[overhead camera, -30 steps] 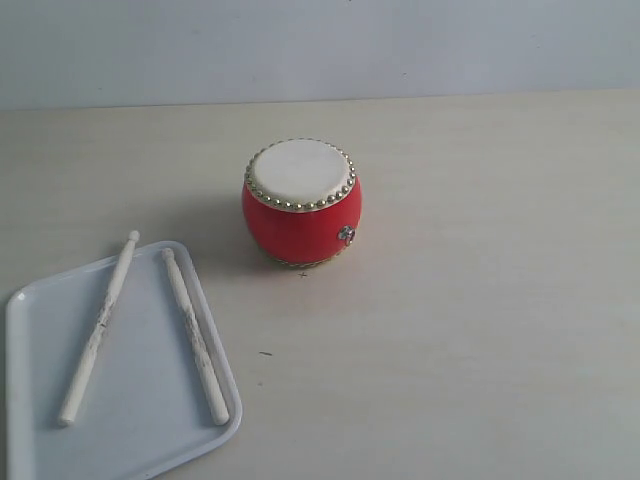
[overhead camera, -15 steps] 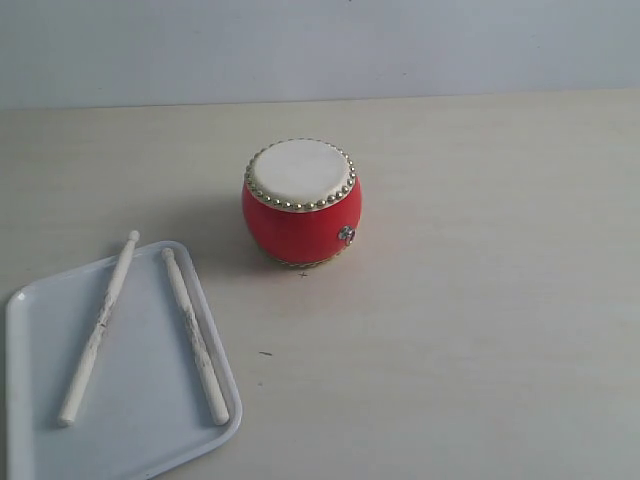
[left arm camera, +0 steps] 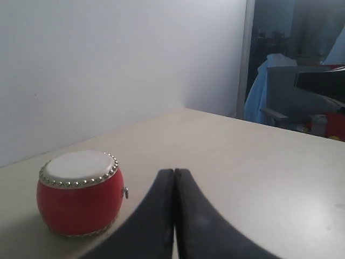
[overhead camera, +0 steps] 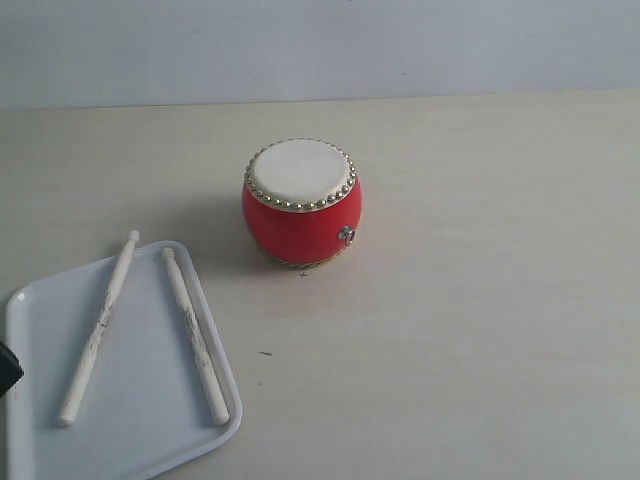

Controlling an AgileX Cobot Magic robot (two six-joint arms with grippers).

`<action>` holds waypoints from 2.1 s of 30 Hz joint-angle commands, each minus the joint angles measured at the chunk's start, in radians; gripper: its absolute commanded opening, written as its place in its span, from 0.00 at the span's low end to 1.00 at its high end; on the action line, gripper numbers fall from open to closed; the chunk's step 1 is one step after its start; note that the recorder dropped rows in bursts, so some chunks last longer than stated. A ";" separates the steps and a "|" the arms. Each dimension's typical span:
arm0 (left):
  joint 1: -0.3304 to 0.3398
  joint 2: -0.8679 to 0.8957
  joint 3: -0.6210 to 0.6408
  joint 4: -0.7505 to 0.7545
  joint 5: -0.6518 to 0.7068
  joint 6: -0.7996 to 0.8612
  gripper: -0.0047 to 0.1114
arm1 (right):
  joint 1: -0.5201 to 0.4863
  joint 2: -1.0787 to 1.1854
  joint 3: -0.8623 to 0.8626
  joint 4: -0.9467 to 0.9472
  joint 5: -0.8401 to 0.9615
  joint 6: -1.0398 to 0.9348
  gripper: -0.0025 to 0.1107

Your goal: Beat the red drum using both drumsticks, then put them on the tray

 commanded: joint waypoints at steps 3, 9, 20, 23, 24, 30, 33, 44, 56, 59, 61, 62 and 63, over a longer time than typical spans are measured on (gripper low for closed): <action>0.001 -0.006 0.004 0.029 0.001 -0.051 0.04 | 0.000 -0.005 0.005 -0.001 0.101 -0.010 0.02; 0.001 -0.006 0.004 0.048 0.004 -0.054 0.04 | 0.000 -0.005 0.005 -0.001 0.166 -0.009 0.02; 0.001 -0.006 0.004 0.048 0.004 -0.054 0.04 | 0.000 -0.005 0.005 -0.001 0.166 -0.009 0.02; 0.001 -0.006 0.004 0.048 0.004 -0.054 0.04 | 0.000 -0.005 0.005 -0.001 0.166 -0.009 0.02; 0.001 -0.006 0.004 0.048 0.001 -0.052 0.04 | 0.000 -0.005 0.005 -0.001 0.166 -0.009 0.02; 0.001 -0.006 0.004 0.119 -0.149 -0.310 0.04 | 0.000 -0.005 0.005 -0.001 0.166 -0.009 0.02; 0.001 -0.006 0.003 0.238 -0.294 -0.606 0.04 | 0.000 -0.005 0.005 -0.001 0.166 -0.009 0.02; -0.001 -0.006 0.004 0.330 -0.409 -0.771 0.04 | 0.000 -0.005 0.005 -0.001 0.150 -0.009 0.02; -0.001 -0.081 -0.008 1.042 -0.432 -1.671 0.04 | 0.000 -0.005 0.005 -0.001 0.152 -0.009 0.02; -0.003 -0.081 -0.004 1.080 -0.442 -1.671 0.04 | 0.000 -0.005 0.005 -0.001 0.152 -0.009 0.02; -0.003 -0.081 0.004 1.141 -0.477 -1.671 0.04 | 0.000 -0.005 0.005 -0.001 0.152 -0.009 0.02; -0.003 -0.081 0.004 1.170 -0.502 -1.676 0.04 | 0.000 -0.005 0.005 -0.001 0.152 -0.009 0.02; -0.003 -0.081 0.004 1.214 -0.498 -1.678 0.04 | 0.000 -0.005 0.005 -0.001 0.152 -0.009 0.02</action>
